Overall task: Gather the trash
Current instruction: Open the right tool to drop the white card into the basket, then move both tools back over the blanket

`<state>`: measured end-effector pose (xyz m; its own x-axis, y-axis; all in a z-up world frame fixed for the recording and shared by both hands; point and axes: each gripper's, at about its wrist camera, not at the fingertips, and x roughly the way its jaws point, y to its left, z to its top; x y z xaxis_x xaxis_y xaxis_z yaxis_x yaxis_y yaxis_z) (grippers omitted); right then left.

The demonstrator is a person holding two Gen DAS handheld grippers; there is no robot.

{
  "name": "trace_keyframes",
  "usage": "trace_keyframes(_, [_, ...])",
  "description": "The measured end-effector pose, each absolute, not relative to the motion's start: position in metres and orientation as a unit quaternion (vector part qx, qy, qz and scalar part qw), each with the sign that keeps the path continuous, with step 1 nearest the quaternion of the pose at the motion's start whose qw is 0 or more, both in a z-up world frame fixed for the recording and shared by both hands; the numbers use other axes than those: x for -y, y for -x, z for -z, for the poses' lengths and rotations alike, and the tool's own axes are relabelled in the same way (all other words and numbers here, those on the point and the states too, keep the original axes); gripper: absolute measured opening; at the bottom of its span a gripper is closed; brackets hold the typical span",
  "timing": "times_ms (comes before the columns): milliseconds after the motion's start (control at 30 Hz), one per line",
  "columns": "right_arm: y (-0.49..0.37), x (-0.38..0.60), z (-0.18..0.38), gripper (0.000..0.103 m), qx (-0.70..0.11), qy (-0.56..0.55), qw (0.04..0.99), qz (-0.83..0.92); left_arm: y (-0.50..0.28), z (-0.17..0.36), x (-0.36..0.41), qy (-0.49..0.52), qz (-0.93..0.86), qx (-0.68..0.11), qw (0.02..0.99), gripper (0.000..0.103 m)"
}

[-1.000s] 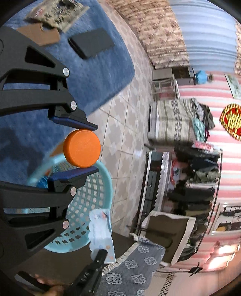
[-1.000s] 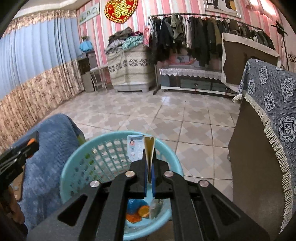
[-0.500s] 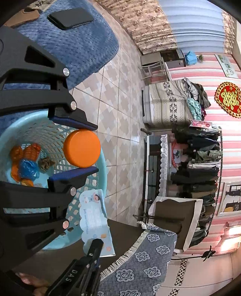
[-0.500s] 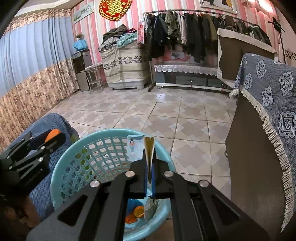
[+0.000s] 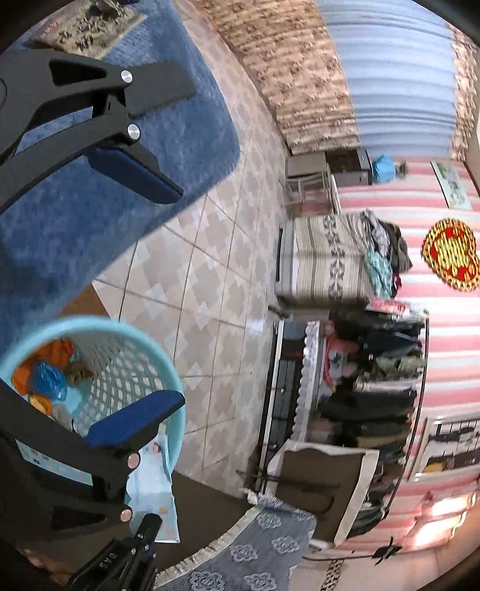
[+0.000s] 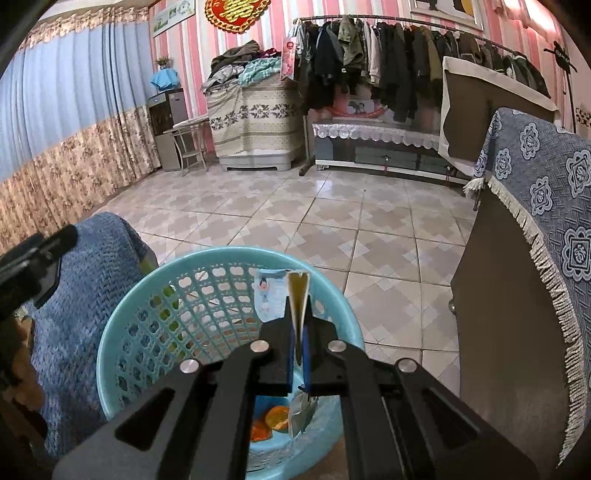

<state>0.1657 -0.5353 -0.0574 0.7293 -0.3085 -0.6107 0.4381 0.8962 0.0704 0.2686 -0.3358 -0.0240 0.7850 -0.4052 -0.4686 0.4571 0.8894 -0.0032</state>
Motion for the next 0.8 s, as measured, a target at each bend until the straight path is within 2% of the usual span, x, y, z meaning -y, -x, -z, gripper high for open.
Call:
trace_keyframes(300, [-0.182,0.509,0.059,0.007,-0.320,-0.075,0.924,0.197,-0.265,0.019,0.289,-0.044,0.186,-0.233,0.953,0.097])
trace_keyframes(333, [-0.183,0.507,0.059,0.010,-0.320,-0.071,0.924,0.197,-0.264,0.017,0.285,-0.042,0.183,-0.234,0.954,0.098])
trace_keyframes(367, [-0.184,0.502,0.058,0.014,-0.320,-0.066,0.924,0.196,-0.264,0.017,0.281,-0.042,0.181,-0.234,0.954,0.098])
trace_keyframes(433, [-0.184,0.500,0.057,0.056,-0.318,-0.061,0.925,0.198,-0.261,0.014,0.273,-0.042,0.176,-0.230,0.956,0.098])
trace_keyframes(467, [-0.183,0.498,0.056,0.062,-0.313,-0.060,0.927,0.199,-0.260,0.012,0.270,-0.043,0.173,-0.229,0.957,0.098])
trace_keyframes(567, [-0.181,0.495,0.052,0.068,-0.307,-0.061,0.929,0.197,-0.256,0.009,0.257,-0.042,0.164,-0.228,0.959,0.098])
trace_keyframes(633, [-0.180,0.494,0.051,0.082,-0.305,-0.060,0.930,0.198,-0.254,0.009,0.244,-0.039,0.157,-0.230,0.960,0.098])
trace_keyframes(667, [-0.180,0.492,0.049,0.084,-0.301,-0.060,0.931,0.199,-0.253,0.009,0.238,-0.037,0.153,-0.230,0.960,0.098])
trace_keyframes(800, [-0.179,0.491,0.042,0.089,-0.284,-0.072,0.936,0.196,-0.249,0.010,0.218,-0.036,0.133,-0.233,0.963,0.098])
